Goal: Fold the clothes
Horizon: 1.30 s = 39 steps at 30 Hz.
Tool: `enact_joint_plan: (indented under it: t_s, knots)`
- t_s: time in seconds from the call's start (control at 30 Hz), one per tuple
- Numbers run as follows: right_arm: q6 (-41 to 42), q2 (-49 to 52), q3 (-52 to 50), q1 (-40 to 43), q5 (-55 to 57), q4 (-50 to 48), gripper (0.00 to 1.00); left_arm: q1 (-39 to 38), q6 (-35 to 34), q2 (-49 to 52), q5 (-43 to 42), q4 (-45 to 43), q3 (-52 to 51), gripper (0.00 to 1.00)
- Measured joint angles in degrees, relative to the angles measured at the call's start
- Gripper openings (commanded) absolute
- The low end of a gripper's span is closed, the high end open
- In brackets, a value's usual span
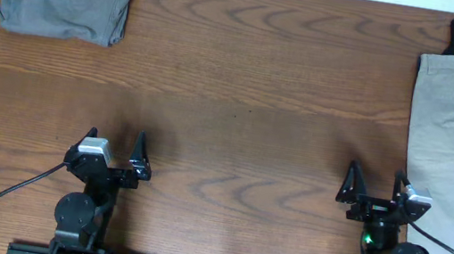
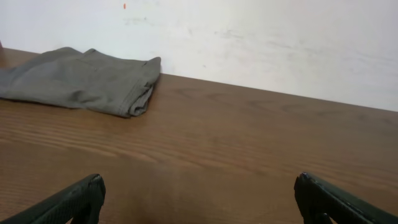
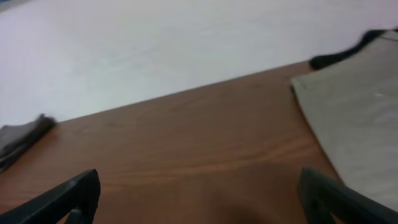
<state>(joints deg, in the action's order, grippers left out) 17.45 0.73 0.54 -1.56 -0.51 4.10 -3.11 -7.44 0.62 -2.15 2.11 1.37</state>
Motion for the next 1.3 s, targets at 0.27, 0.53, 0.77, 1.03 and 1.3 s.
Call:
enact_joint_plan:
  t_s: [0.27, 0.53, 0.77, 1.03, 1.3]
  knots:
    - [-0.11, -0.02, -0.02, 3.50, -0.15, 0.00, 0.99, 0.00, 0.00, 0.00, 0.00, 0.00, 0.00, 0.98]
    - [-0.11, -0.02, -0.02, 4.00, -0.15, -0.02, 0.99, 0.00, 0.00, 0.00, 0.02, 0.00, 0.00, 0.98]
    - [-0.11, -0.02, -0.02, 4.00, -0.15, -0.02, 0.99, 0.00, 0.00, 0.00, 0.02, 0.00, 0.00, 0.98]
    - [-0.11, -0.02, -0.02, 4.00, -0.15, -0.02, 0.99, 0.00, 0.00, 0.00, 0.00, 0.00, 0.00, 0.98]
    - [-0.11, -0.02, -0.02, 4.00, -0.15, -0.02, 0.99, 0.00, 0.00, 0.00, 0.00, 0.00, 0.00, 0.98]
